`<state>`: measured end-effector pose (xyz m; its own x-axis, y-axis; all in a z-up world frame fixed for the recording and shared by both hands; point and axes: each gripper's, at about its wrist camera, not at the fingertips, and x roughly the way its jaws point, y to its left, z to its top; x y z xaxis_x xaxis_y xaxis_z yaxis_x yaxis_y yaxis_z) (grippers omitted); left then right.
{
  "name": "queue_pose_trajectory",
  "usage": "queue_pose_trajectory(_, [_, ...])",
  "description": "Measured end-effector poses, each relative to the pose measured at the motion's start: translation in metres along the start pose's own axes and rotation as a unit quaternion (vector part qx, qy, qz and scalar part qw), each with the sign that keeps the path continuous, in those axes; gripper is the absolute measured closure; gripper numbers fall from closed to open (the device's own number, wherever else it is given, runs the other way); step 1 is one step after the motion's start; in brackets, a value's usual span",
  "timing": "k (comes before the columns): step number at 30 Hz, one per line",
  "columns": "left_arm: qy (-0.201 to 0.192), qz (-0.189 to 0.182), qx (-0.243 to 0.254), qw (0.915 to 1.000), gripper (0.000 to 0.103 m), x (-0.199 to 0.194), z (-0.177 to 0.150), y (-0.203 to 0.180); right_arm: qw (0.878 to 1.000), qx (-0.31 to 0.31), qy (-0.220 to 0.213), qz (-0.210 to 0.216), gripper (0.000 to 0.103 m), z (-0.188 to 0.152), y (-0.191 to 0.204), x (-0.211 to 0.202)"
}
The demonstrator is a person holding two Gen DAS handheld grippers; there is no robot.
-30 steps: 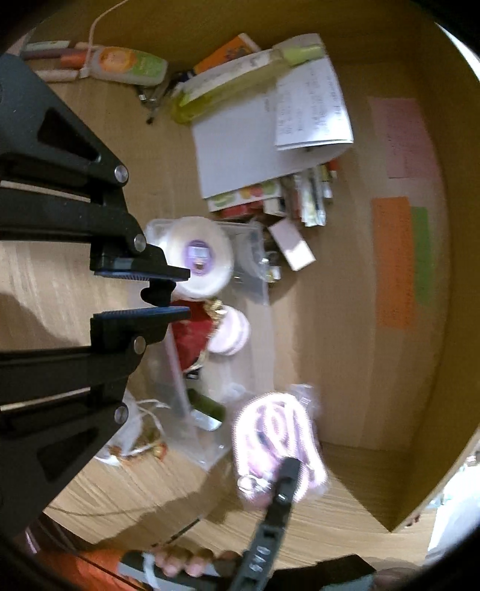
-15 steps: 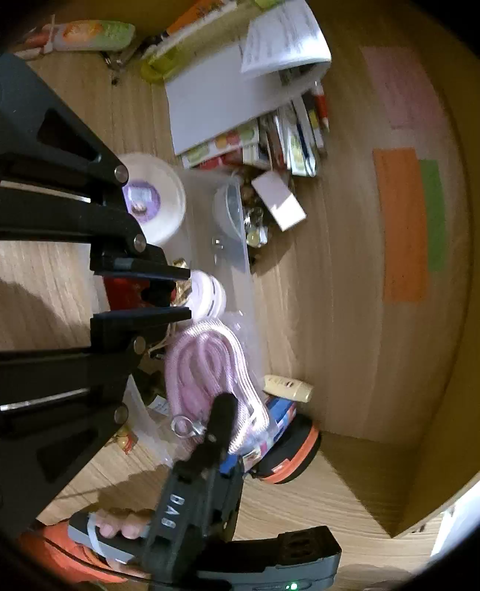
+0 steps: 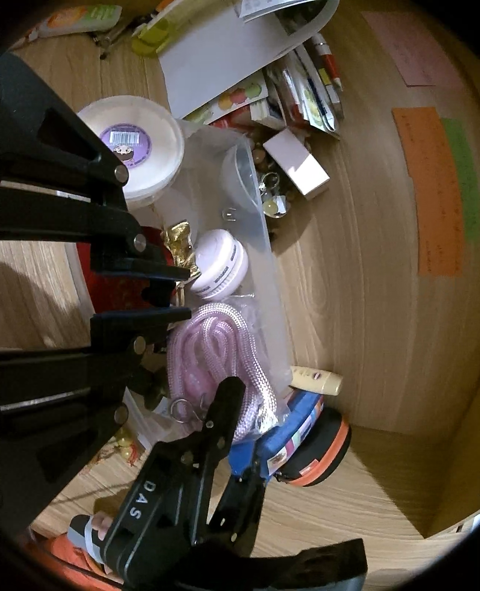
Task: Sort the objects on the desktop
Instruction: 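Open both tools over the bin to release rope bag and black object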
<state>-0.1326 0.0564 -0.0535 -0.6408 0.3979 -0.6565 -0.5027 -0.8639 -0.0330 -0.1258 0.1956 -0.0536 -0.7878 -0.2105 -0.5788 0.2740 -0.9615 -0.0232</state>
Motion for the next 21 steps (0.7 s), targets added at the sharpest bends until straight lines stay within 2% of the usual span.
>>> queue_pose_trajectory(2, [0.000,-0.002,-0.001,1.0000,0.091,0.000,0.000,0.000,1.000,-0.012,-0.006,-0.017,0.067,0.000,0.004,-0.002])
queue_pose_trajectory(4, [0.000,-0.003,-0.002,1.0000,0.091,0.000,0.000,0.001,0.999,-0.021,-0.017,-0.029,0.054,0.000,0.006,-0.005])
queue_pose_trajectory(6, [0.001,-0.004,-0.003,1.0000,0.090,0.000,0.000,0.002,0.999,-0.027,-0.024,-0.034,0.050,0.001,0.008,-0.008])
queue_pose_trajectory(9, [0.000,-0.005,-0.009,1.0000,0.083,-0.002,0.001,0.004,0.998,-0.028,-0.031,-0.038,0.043,0.001,0.008,-0.010])
queue_pose_trajectory(12, [-0.008,-0.007,-0.014,0.9998,0.073,-0.008,0.002,0.005,0.998,-0.026,-0.034,-0.037,0.042,0.002,0.007,-0.012])
queue_pose_trajectory(14, [-0.015,-0.005,-0.017,0.9997,0.059,-0.013,0.003,0.006,0.999,-0.024,-0.034,-0.035,0.041,0.002,0.006,-0.013])
queue_pose_trajectory(15, [-0.021,-0.002,-0.016,0.9996,0.056,-0.017,0.004,0.006,0.999,-0.022,-0.034,-0.034,0.040,0.003,0.005,-0.013])
queue_pose_trajectory(17, [-0.026,0.007,-0.015,0.9995,0.040,-0.023,0.004,0.004,0.999,-0.021,-0.037,-0.033,0.034,0.003,0.005,-0.015])
queue_pose_trajectory(19, [-0.033,0.015,-0.014,0.9992,0.035,-0.028,0.005,0.004,0.998,-0.019,-0.043,-0.033,0.027,0.003,0.004,-0.020])
queue_pose_trajectory(21, [-0.035,0.021,-0.012,0.9991,0.031,-0.034,0.004,0.004,0.998,-0.020,-0.048,-0.030,0.026,0.004,0.005,-0.025])
